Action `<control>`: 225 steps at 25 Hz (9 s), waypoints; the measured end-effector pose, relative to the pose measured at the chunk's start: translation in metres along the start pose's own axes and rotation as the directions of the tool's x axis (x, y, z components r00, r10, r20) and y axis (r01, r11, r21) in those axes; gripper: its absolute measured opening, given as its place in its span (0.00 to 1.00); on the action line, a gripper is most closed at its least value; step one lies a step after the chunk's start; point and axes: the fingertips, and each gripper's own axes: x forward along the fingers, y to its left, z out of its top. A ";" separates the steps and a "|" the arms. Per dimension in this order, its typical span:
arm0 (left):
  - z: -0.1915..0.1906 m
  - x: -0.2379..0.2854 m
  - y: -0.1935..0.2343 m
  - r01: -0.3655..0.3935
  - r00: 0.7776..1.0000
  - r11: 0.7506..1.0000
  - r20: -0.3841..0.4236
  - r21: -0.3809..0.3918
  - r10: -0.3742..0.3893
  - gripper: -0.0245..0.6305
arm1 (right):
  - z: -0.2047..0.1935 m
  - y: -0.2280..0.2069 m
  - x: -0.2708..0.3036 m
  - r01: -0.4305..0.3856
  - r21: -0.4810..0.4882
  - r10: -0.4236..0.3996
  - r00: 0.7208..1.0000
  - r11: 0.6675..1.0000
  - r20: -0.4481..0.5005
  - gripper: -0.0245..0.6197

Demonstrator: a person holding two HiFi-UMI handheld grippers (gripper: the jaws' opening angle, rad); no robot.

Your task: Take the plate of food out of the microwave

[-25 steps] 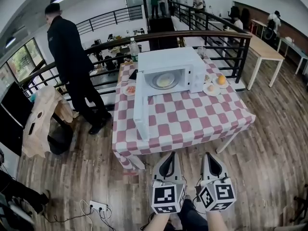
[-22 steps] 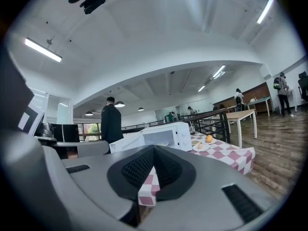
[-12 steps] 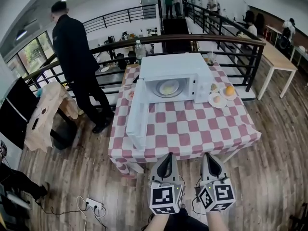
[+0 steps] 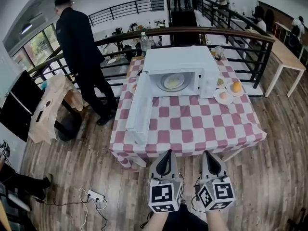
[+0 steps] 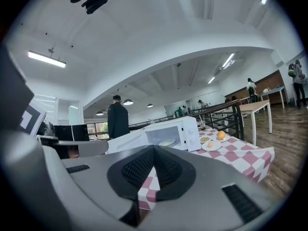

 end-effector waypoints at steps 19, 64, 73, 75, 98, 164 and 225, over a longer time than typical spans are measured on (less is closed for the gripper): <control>0.005 0.092 0.019 0.017 1.000 1.000 -0.001 -0.021 -0.017 0.05 | 0.010 -0.029 0.088 0.007 -0.012 -0.007 1.000 1.000 -0.014 0.03; -0.007 0.290 0.113 -0.076 0.993 0.987 -0.104 -0.138 0.062 0.05 | 0.006 -0.062 0.315 -0.063 0.011 0.064 0.988 0.998 -0.143 0.03; -0.019 0.328 0.118 -0.149 0.981 0.973 -0.146 -0.177 0.124 0.05 | 0.006 -0.084 0.359 -0.135 0.111 0.153 0.973 0.985 -0.171 0.03; -0.020 0.337 0.119 -0.165 0.979 0.970 -0.147 -0.180 0.139 0.05 | 0.006 -0.089 0.368 -0.146 0.112 0.164 0.970 0.983 -0.178 0.03; -0.054 0.402 0.140 -0.226 0.955 0.941 -0.247 -0.252 0.163 0.05 | -0.030 -0.111 0.445 -0.163 0.285 0.235 0.942 0.945 -0.239 0.03; -0.121 0.488 0.188 -0.217 0.961 0.576 -0.277 -0.788 -0.017 0.30 | -0.099 -0.144 0.537 0.134 0.729 0.141 0.943 0.672 -0.303 0.23; -0.121 0.491 0.193 -0.240 0.949 0.585 -0.313 -0.775 -0.025 0.24 | -0.104 -0.150 0.537 0.182 0.712 0.126 0.926 0.678 -0.357 0.13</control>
